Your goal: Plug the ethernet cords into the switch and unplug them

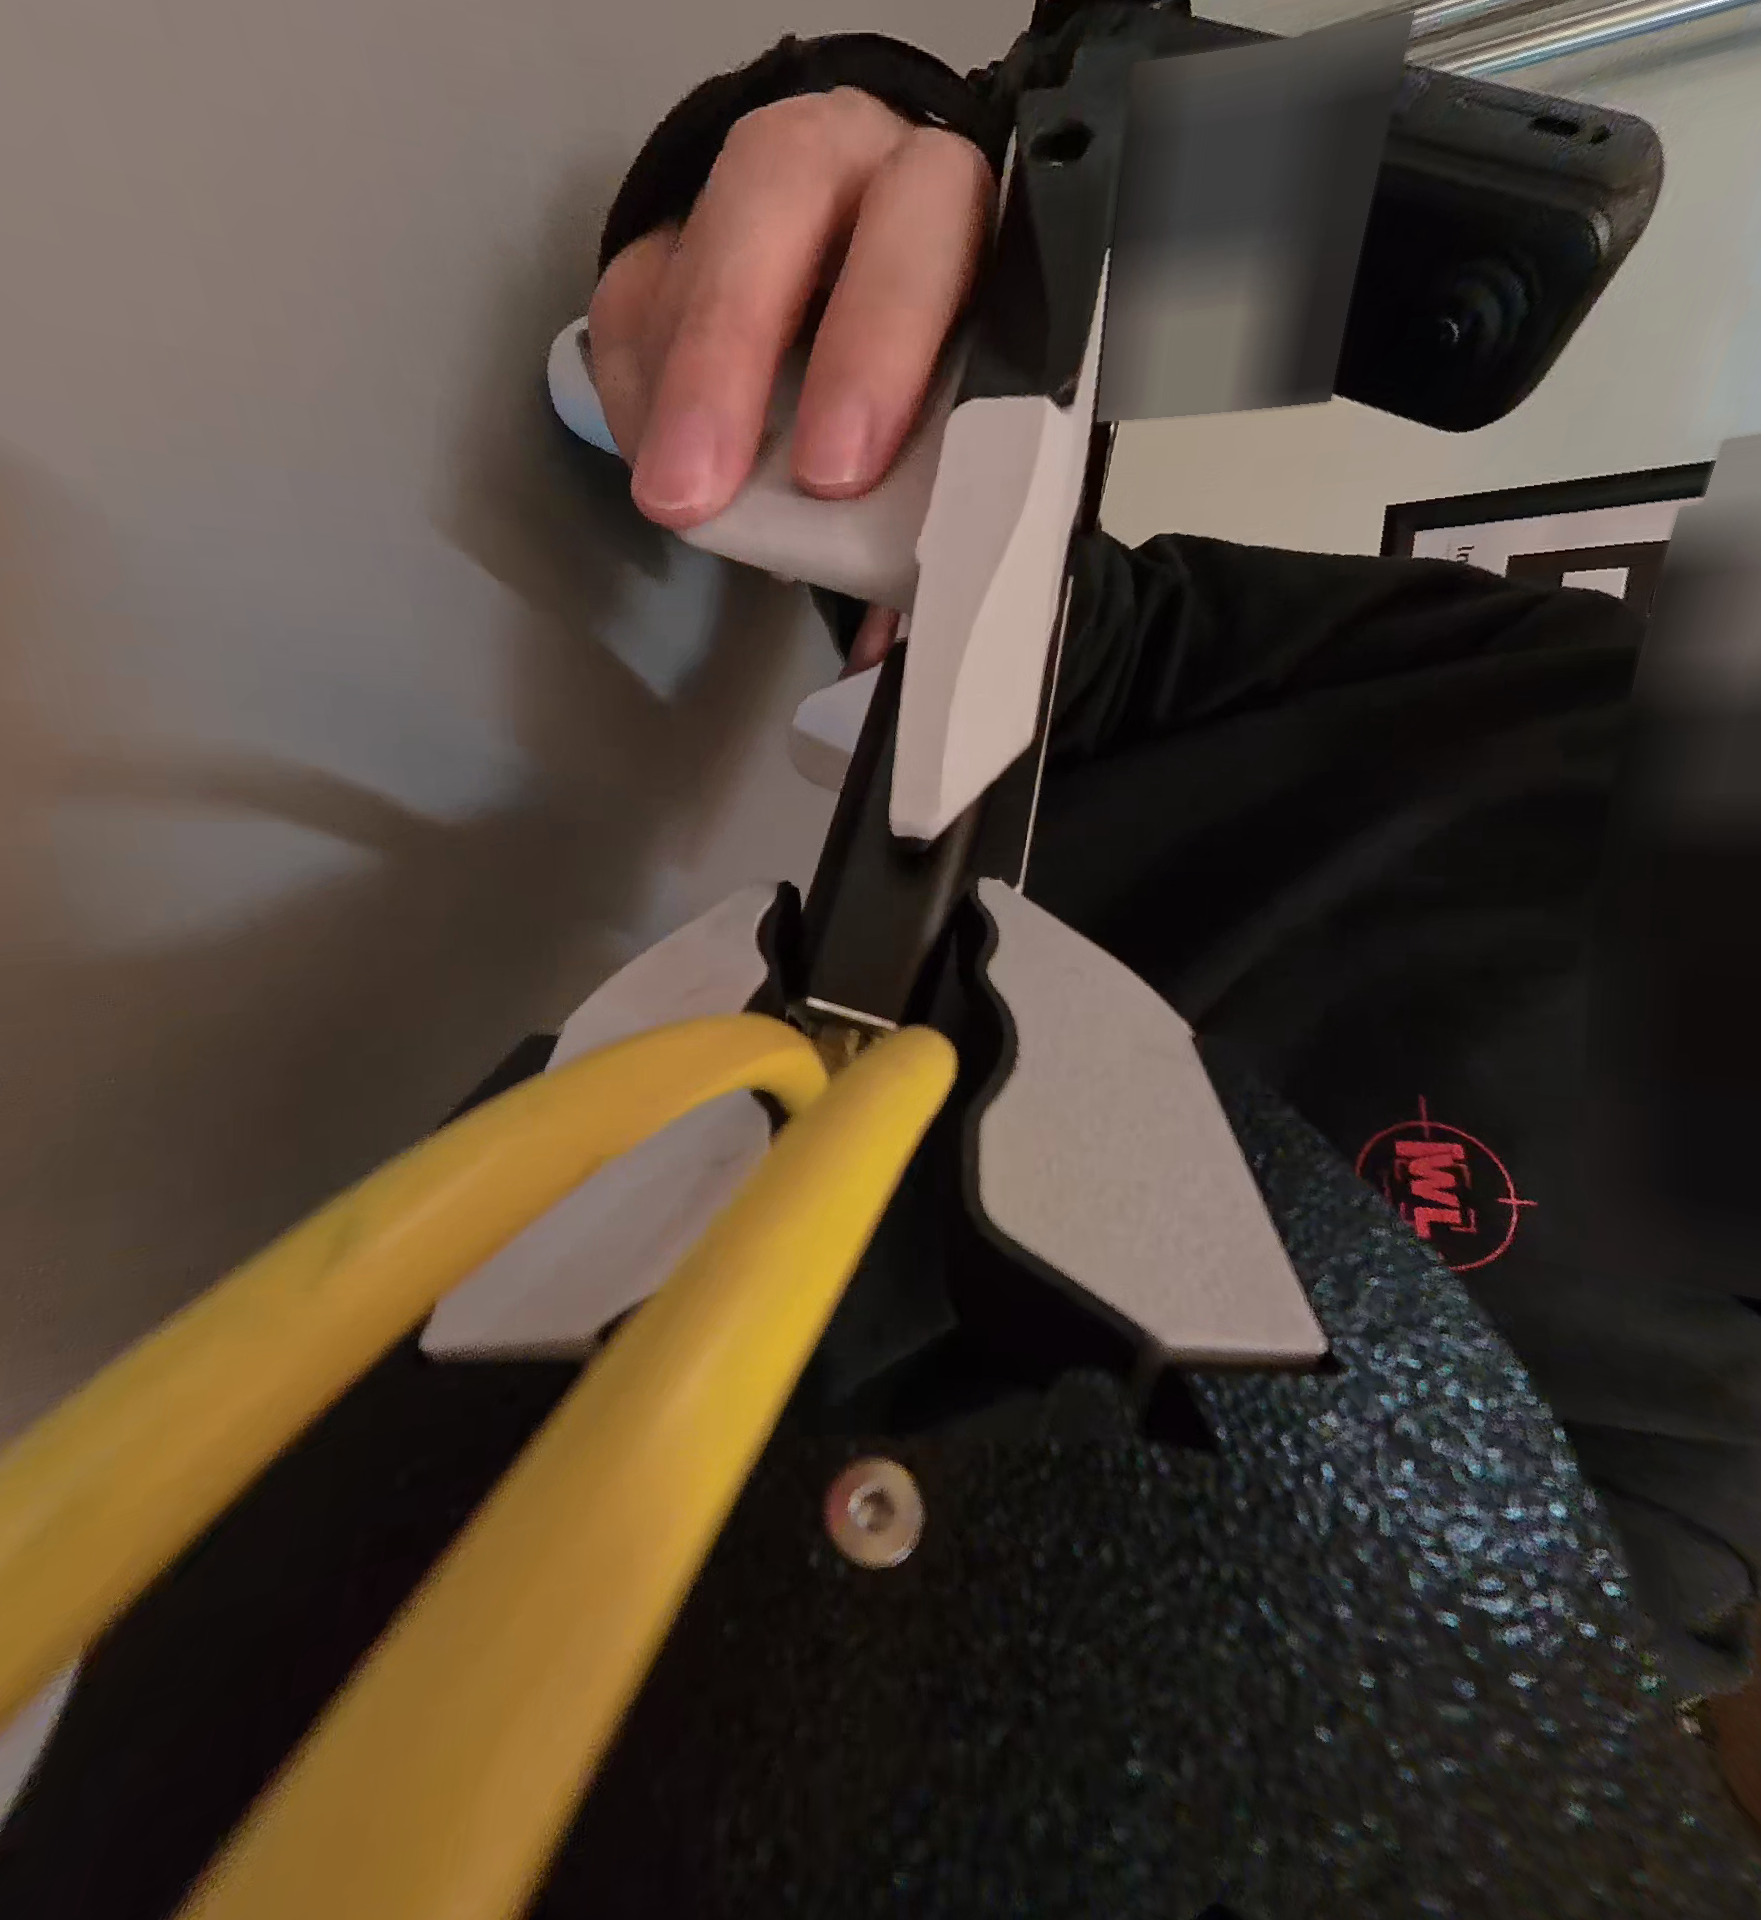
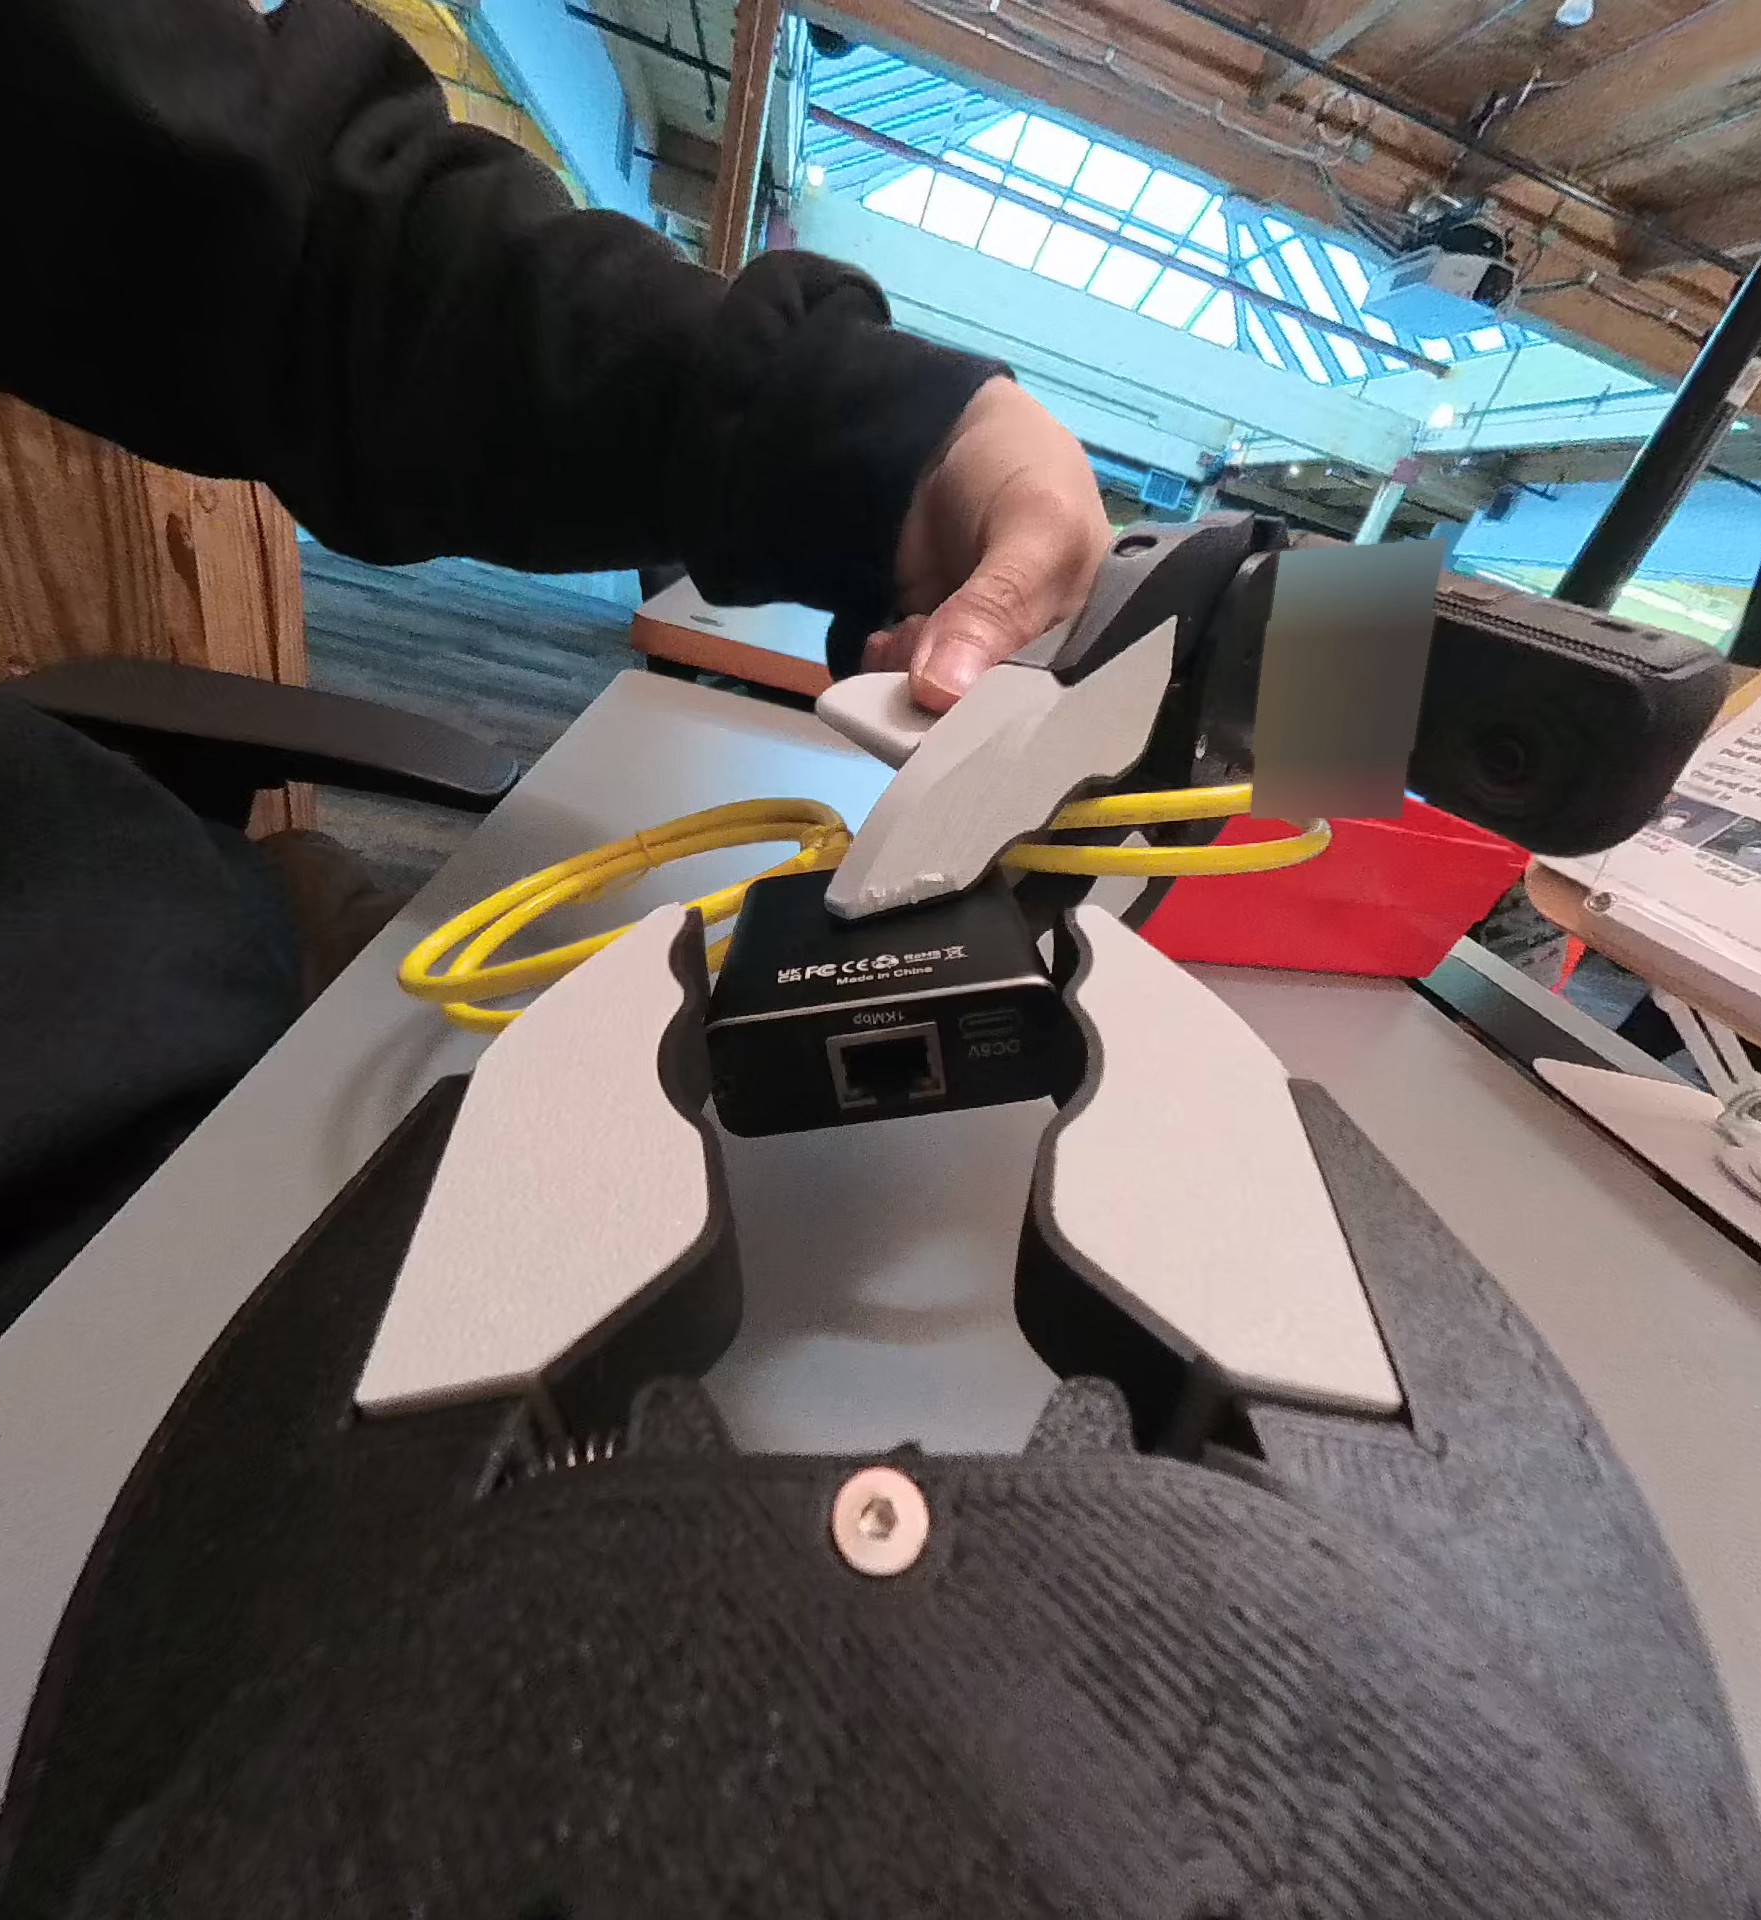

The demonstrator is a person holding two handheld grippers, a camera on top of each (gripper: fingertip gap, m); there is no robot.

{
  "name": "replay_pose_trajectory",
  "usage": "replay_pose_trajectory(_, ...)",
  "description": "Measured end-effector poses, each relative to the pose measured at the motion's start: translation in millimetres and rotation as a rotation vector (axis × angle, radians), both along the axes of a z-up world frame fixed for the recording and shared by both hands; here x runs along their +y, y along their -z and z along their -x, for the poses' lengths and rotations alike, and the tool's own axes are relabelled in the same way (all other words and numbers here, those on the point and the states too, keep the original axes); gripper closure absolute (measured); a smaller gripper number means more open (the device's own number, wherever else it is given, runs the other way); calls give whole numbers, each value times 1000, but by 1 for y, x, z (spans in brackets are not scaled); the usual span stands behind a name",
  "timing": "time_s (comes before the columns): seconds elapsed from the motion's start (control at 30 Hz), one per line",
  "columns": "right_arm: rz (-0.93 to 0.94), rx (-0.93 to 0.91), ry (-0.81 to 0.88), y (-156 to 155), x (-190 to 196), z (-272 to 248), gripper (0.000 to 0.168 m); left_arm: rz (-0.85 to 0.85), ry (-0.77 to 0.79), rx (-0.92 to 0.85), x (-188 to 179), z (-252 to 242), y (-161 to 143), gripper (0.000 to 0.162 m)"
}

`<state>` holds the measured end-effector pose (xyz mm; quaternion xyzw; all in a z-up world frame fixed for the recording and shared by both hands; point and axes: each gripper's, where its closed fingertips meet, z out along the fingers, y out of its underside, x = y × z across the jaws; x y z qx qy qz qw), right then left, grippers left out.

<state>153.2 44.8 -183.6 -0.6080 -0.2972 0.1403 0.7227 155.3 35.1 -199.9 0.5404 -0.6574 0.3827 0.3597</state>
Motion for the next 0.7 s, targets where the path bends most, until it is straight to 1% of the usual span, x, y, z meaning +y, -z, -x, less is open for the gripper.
replay_pose_trajectory(0.07,18,-2,11,0,0,-1,104,-10,7,8,0,-1,-1,133)
replay_pose_trajectory(0.23,139,48,48,6,10,-5,105,-33,-23,16,8,-4,1,132)
replay_pose_trajectory(0.33,171,87,30,6,11,-5,105,-25,-44,-2,9,-5,0,132)
replay_pose_trajectory(0.47,192,68,31,12,12,-3,105,-44,-49,-4,10,-2,5,134)
replay_pose_trajectory(0.53,208,99,25,11,13,-4,114,-92,-23,-18,11,0,9,136)
replay_pose_trajectory(0.6,194,111,30,9,12,-6,118,-134,-8,-34,11,0,9,134)
replay_pose_trajectory(0.7,215,124,61,10,16,-11,119,-256,8,-73,15,-4,12,134)
